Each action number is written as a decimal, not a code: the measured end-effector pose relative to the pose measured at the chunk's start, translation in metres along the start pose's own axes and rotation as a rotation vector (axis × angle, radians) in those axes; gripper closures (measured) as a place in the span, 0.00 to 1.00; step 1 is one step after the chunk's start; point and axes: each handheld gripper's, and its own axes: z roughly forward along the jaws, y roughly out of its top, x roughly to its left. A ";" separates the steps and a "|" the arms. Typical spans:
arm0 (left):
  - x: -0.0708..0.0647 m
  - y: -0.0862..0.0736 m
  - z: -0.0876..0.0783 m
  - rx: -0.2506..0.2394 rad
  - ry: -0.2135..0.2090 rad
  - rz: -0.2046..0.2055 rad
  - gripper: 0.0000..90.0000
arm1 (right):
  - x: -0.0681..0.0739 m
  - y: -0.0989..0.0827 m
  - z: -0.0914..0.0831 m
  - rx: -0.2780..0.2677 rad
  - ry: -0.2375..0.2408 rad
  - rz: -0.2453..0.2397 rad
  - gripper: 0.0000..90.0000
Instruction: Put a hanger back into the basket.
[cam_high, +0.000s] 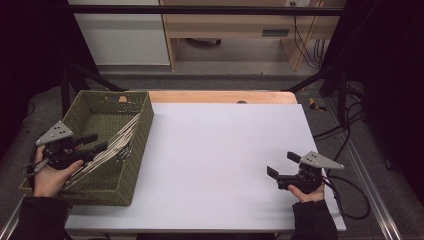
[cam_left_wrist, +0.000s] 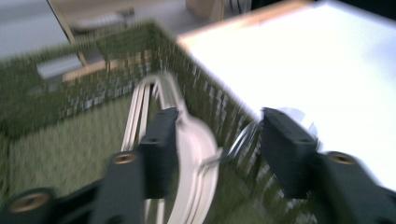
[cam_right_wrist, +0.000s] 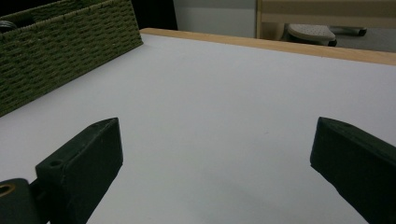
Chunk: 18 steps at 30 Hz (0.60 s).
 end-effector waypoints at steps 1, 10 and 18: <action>-0.004 0.002 0.000 -0.026 -0.004 -0.009 0.44 | 0.000 0.000 -0.001 0.002 -0.002 -0.004 0.03; -0.049 0.014 0.006 -0.128 -0.045 0.009 0.12 | 0.000 0.002 -0.004 -0.009 0.006 -0.004 0.03; -0.076 0.009 0.015 -0.132 -0.071 -0.002 0.06 | 0.000 0.004 -0.006 -0.023 0.014 -0.010 0.03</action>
